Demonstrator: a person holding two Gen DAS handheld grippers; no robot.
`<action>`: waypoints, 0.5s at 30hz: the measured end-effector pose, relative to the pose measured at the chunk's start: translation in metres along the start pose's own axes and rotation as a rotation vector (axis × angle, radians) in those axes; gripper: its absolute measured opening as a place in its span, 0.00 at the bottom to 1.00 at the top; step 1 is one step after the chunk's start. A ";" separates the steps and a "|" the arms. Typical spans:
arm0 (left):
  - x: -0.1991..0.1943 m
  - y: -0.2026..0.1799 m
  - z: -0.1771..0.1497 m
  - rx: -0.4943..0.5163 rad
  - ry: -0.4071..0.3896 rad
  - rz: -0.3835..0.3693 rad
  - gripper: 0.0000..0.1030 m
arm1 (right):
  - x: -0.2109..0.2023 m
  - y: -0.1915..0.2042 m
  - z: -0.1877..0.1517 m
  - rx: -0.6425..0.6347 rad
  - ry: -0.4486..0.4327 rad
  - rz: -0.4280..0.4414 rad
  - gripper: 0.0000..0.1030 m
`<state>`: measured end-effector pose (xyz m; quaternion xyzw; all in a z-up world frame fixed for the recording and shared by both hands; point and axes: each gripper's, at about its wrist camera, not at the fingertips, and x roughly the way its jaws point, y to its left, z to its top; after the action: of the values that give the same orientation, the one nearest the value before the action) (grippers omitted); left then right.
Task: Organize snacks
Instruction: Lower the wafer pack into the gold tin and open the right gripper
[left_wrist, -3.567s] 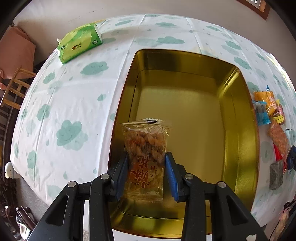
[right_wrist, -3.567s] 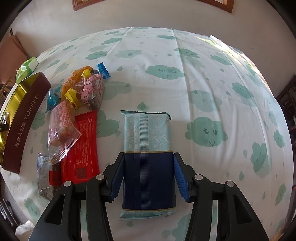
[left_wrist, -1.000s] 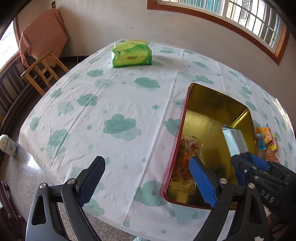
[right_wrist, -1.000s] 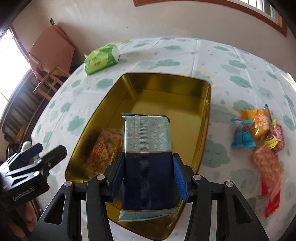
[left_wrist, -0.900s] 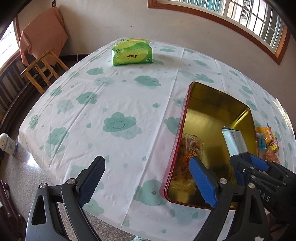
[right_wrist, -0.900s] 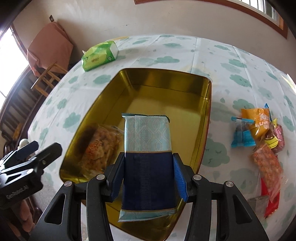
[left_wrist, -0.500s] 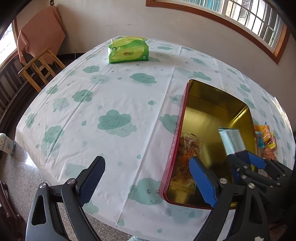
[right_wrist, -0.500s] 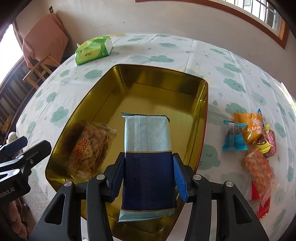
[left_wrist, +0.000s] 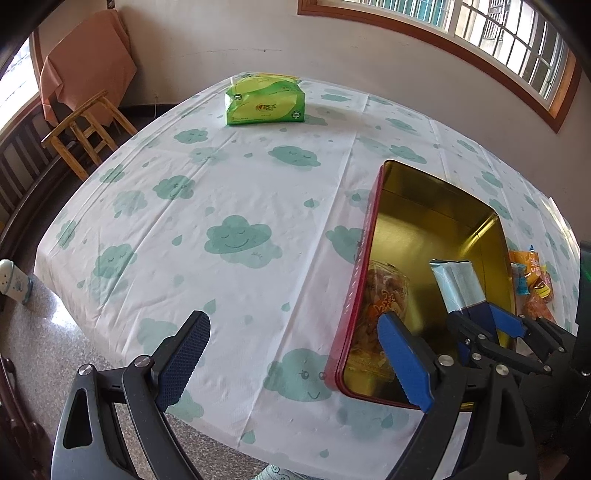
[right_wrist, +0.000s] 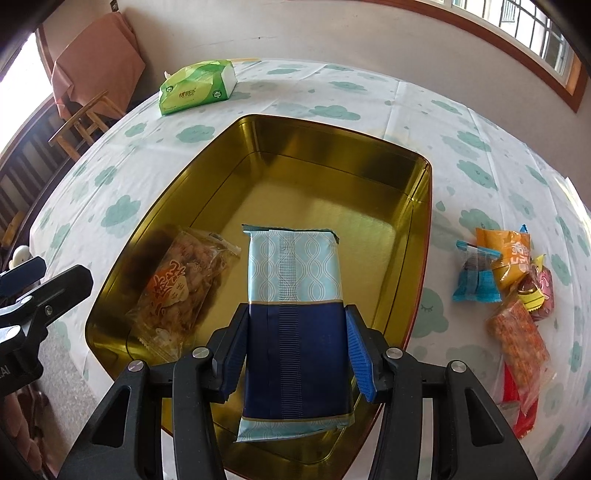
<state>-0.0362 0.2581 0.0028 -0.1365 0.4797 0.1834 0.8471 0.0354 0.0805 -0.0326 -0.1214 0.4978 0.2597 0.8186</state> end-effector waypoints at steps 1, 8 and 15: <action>0.000 0.001 0.000 -0.002 0.001 0.001 0.88 | 0.000 0.000 0.000 -0.002 0.001 -0.002 0.49; 0.000 0.007 -0.004 -0.013 0.009 0.007 0.88 | 0.001 0.003 -0.001 -0.013 0.004 -0.005 0.49; -0.001 0.008 -0.005 -0.018 0.010 0.006 0.88 | 0.000 0.005 -0.001 -0.011 0.004 0.003 0.50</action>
<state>-0.0441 0.2630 0.0011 -0.1435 0.4826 0.1895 0.8430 0.0325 0.0840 -0.0331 -0.1258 0.4983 0.2636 0.8163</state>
